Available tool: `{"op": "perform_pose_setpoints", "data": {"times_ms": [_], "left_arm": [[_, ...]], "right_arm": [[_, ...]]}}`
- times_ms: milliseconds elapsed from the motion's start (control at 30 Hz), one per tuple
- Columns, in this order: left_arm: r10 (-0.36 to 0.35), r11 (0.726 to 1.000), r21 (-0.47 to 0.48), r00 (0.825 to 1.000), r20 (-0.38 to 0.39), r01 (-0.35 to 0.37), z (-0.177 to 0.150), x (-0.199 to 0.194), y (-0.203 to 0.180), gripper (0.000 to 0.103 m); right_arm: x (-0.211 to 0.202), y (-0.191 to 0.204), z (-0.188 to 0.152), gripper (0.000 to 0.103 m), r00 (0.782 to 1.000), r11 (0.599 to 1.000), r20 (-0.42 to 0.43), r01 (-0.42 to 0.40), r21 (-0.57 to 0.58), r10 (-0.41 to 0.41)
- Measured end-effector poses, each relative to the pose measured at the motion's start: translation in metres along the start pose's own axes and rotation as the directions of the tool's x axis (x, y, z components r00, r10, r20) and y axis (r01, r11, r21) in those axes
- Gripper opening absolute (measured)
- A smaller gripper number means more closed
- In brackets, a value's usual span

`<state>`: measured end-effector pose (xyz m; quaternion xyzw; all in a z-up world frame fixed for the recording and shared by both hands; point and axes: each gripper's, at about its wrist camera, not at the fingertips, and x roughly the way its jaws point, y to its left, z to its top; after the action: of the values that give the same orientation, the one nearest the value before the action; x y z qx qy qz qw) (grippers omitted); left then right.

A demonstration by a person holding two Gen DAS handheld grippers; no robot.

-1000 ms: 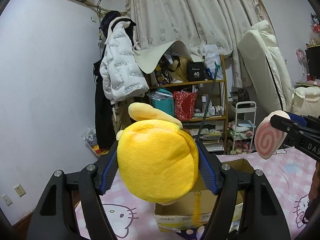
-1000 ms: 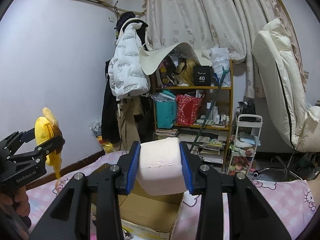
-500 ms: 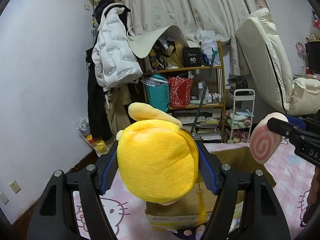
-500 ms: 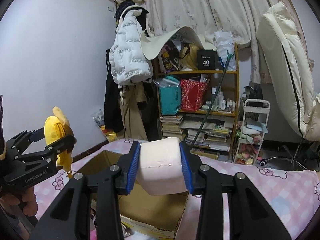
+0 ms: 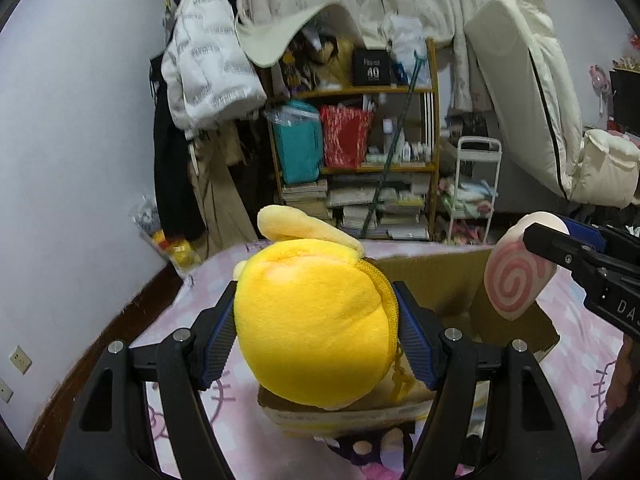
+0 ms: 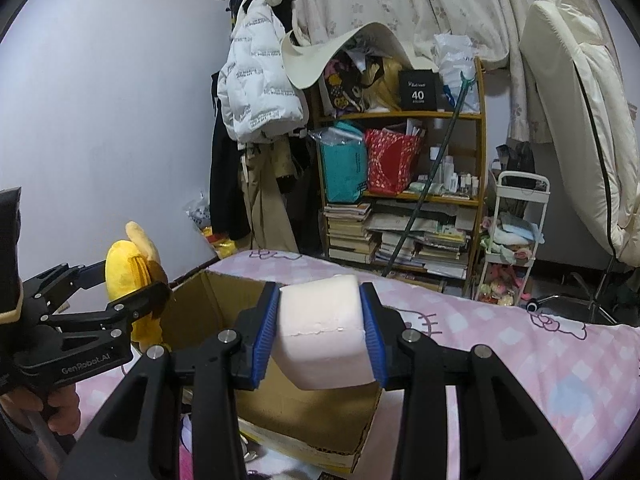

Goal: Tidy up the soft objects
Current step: 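Lift the pink sponge roll and yellow plush and carry both over the cardboard box, then open both grippers to drop the sponge roll and yellow plush into the box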

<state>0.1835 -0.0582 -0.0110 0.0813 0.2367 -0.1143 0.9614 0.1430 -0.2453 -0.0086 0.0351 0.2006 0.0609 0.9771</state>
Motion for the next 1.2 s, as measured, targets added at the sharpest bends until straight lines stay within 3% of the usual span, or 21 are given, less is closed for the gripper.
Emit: {"op": "perform_pose_setpoints", "data": {"times_ms": [433, 800, 933, 1033, 1200], "left_arm": [[-0.038, 0.999, -0.025, 0.995, -0.088, 0.036, -0.007, 0.024, -0.002, 0.073], [0.016, 1.0, 0.019, 0.997, -0.072, -0.014, -0.009, 0.017, -0.006, 0.091], [0.029, 0.999, 0.031, 0.997, -0.07, -0.027, -0.009, 0.008, -0.003, 0.094], [0.03, 0.999, 0.025, 0.997, -0.07, -0.028, -0.007, 0.0, 0.002, 0.098], [0.038, 0.999, 0.007, 0.997, -0.068, -0.038, -0.006, -0.017, 0.011, 0.101]], "right_arm": [[0.012, -0.002, -0.012, 0.044, 0.998, 1.0, -0.06, -0.008, 0.008, 0.008], [0.018, 0.0, -0.015, 0.051, 0.995, 1.0, -0.1, -0.014, 0.016, 0.016], [0.011, 0.001, -0.013, 0.071, 0.997, 1.0, -0.081, -0.013, 0.017, 0.015], [0.004, 0.002, -0.01, 0.074, 0.998, 1.0, -0.068, -0.005, 0.022, 0.007], [-0.014, 0.004, -0.005, 0.092, 0.999, 0.999, -0.046, 0.013, 0.038, -0.011]]}}
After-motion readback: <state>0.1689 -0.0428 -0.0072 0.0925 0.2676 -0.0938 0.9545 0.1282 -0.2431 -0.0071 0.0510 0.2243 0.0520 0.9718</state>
